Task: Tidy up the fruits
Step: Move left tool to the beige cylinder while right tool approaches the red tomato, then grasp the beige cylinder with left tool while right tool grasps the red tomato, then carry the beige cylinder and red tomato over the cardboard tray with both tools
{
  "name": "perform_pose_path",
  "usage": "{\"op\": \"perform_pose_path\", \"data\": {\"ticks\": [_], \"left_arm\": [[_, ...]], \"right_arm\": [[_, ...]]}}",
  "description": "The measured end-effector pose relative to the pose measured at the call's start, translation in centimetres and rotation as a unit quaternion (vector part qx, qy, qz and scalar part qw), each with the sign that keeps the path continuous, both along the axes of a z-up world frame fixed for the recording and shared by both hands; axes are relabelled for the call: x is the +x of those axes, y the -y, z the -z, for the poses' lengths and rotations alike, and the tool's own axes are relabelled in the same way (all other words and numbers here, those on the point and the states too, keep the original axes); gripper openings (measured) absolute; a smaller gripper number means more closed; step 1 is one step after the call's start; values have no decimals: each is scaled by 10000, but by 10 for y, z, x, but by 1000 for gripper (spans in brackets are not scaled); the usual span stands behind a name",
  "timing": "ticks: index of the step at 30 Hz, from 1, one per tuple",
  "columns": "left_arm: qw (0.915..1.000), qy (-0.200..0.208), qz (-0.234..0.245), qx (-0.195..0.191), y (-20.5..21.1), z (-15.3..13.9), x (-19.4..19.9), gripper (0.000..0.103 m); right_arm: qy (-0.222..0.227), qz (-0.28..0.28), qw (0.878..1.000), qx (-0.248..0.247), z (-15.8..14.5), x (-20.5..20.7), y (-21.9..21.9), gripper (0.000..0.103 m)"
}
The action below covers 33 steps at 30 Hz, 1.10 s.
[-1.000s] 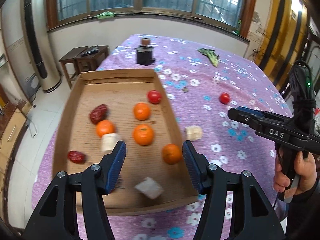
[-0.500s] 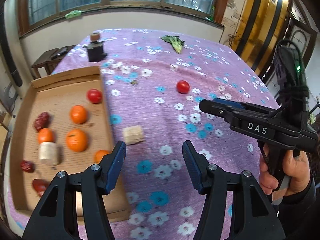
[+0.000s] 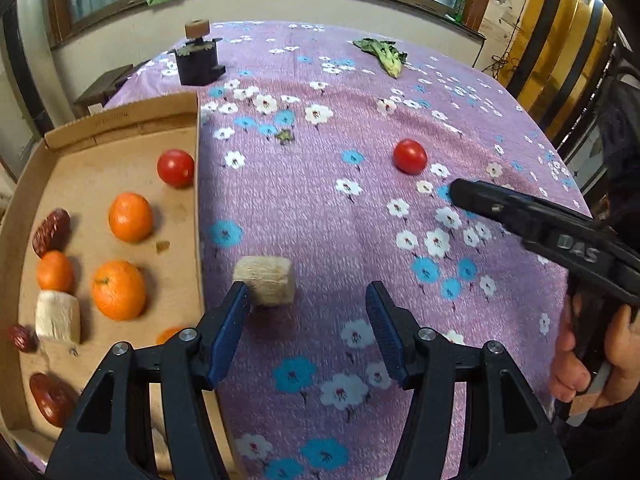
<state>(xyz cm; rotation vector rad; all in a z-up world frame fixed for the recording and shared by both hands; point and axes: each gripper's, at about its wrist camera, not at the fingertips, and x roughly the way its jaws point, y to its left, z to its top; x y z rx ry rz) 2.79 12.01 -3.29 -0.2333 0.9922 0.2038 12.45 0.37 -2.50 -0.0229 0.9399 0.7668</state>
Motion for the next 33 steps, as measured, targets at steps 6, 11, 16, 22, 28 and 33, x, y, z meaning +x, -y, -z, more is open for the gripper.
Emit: {"op": "perform_pose_path", "data": {"ticks": [6, 11, 16, 22, 28, 33], "left_arm": [[9998, 5, -29, 173, -9, -1, 9, 59], [9992, 53, 66, 391, -10, 1, 12, 59], [9991, -41, 114, 396, -16, 9, 19, 29], [9995, 25, 135, 294, -15, 7, 10, 29], [9993, 226, 140, 280, -6, -9, -8, 29], [9983, 439, 101, 368, -5, -28, -22, 29]], "right_arm": [[173, 30, 9995, -252, 7, 21, -24, 44], [241, 92, 9978, -608, 23, 44, -47, 37], [257, 25, 9984, -501, 24, 39, -48, 31], [366, -49, 9992, -142, 4, 11, -27, 31], [449, -119, 9988, 152, -17, -15, -8, 31], [474, -173, 9984, 256, -29, -29, -2, 31]]}}
